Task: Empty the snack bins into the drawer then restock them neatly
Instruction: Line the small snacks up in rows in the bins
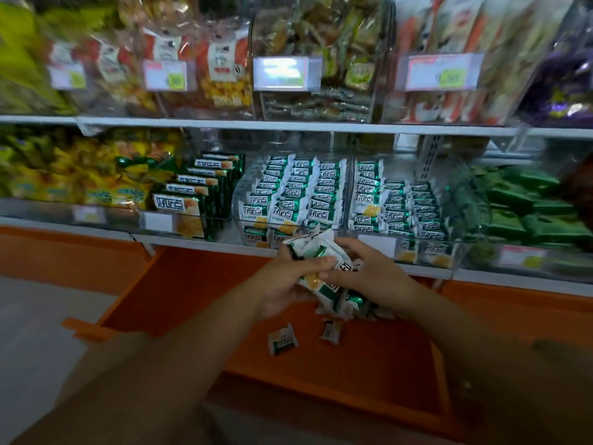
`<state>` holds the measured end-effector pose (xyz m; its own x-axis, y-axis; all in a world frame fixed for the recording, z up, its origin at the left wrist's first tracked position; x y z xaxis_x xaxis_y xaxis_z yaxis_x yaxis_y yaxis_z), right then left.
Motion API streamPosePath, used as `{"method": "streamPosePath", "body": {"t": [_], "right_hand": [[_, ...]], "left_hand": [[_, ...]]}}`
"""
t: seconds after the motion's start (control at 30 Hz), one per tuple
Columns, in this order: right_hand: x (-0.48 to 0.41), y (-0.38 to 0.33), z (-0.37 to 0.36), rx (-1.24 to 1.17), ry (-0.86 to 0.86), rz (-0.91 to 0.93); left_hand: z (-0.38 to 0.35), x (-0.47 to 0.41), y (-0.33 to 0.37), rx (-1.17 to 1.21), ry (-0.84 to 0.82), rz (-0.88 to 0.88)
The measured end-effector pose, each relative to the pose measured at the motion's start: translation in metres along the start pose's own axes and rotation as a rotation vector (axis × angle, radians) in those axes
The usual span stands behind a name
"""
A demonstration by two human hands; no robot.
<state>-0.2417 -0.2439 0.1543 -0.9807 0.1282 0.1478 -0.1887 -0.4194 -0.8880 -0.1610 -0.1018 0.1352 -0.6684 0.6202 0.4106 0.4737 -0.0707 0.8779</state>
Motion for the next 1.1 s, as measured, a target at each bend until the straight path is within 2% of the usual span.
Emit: {"method": "streamPosePath", "body": {"t": [0.13, 0.3, 0.43, 0.57, 0.67, 0.8, 0.87, 1.1], "right_hand": [[0.001, -0.004, 0.018, -0.105, -0.028, -0.004], [-0.017, 0.005, 0.041, -0.465, 0.05, -0.045], [-0.037, 0.018, 0.046, -0.675, 0.04, -0.112], [-0.056, 0.03, 0.046, -0.621, 0.074, -0.123], [-0.061, 0.036, 0.051, -0.544, 0.114, -0.096], [-0.061, 0.04, 0.06, -0.195, 0.2, -0.065], [-0.06, 0.041, 0.061, -0.099, 0.246, -0.018], [-0.062, 0.038, 0.058, -0.262, 0.293, -0.009]], "left_hand": [[-0.007, -0.004, 0.013, -0.014, 0.047, -0.043], [0.007, -0.03, 0.022, 0.04, 0.124, -0.089], [0.021, -0.055, 0.026, 0.091, 0.12, -0.12], [0.011, -0.07, 0.025, 0.06, 0.062, -0.153], [0.006, -0.082, 0.035, 0.038, 0.085, -0.209], [0.014, -0.093, 0.043, 0.068, 0.153, -0.204], [0.016, -0.095, 0.04, 0.08, 0.15, -0.186], [0.009, -0.09, 0.026, 0.062, 0.185, -0.15]]}}
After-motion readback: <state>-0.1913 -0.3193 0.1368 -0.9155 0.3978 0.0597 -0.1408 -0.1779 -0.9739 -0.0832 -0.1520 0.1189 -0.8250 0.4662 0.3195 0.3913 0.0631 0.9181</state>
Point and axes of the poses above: each hand's wrist, its own x-axis away from the middle knuckle, its own z-axis out of the back of the hand, y = z × x, the point moved 2 cm from there along -x, towards the middle knuckle, and after that the axes turned 3 degrees about x, right-handed, at the moved point
